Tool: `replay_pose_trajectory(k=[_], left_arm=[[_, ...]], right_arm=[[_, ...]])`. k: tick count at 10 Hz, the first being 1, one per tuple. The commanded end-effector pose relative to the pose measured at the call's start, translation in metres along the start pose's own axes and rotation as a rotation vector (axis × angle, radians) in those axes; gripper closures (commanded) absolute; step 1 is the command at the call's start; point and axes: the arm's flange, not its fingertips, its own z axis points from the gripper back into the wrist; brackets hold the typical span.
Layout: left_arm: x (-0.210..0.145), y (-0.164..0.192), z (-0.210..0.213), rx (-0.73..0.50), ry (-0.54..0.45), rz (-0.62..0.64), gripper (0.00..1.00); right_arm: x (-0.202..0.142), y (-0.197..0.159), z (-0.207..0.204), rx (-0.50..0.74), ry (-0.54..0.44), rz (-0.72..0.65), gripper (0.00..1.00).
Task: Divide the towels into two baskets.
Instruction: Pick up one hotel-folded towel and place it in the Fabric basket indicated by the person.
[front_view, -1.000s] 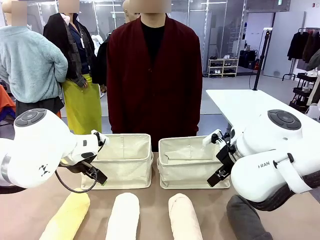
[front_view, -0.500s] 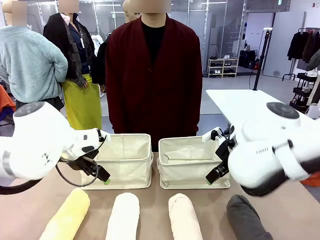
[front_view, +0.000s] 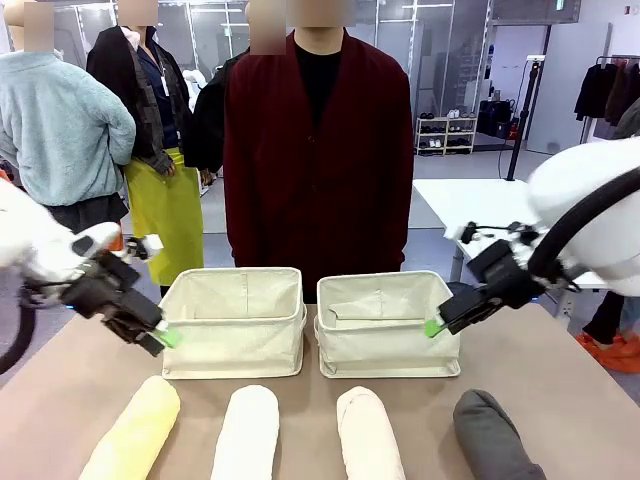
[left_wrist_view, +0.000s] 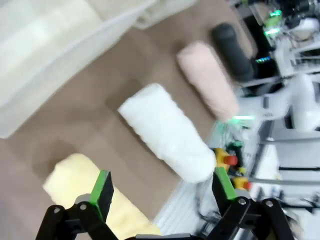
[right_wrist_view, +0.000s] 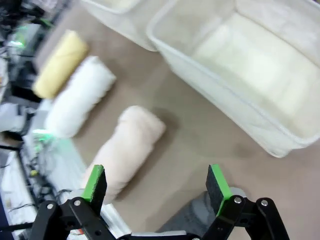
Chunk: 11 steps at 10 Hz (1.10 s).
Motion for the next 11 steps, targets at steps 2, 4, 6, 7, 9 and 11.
replay_pose_trajectory(k=[2, 4, 6, 7, 9, 11], left_arm=[[-0.034, 0.054, 0.062, -0.364, -0.087, 0.014, 0.0], [-0.076, 0.078, 0.109, -0.462, -0.218, -0.013, 0.0], [-0.115, 0.1, 0.157, -0.467, -0.367, -0.064, 0.0], [-0.137, 0.114, 0.178, -0.473, -0.399, -0.031, 0.0], [-0.167, 0.121, 0.203, -0.435, -0.397, 0.015, 0.0], [-0.179, 0.124, 0.222, -0.44, -0.511, 0.024, 0.0]], right_arm=[[-0.04, -0.047, 0.054, 0.371, -0.125, -0.145, 0.0], [-0.088, -0.072, 0.106, 0.437, -0.241, -0.238, 0.0], [-0.144, -0.106, 0.17, 0.414, -0.42, -0.362, 0.0], [-0.172, -0.118, 0.201, 0.406, -0.481, -0.417, 0.0], [-0.205, -0.124, 0.233, 0.346, -0.499, -0.507, 0.0], [-0.202, -0.12, 0.242, 0.328, -0.512, -0.5, 0.0]])
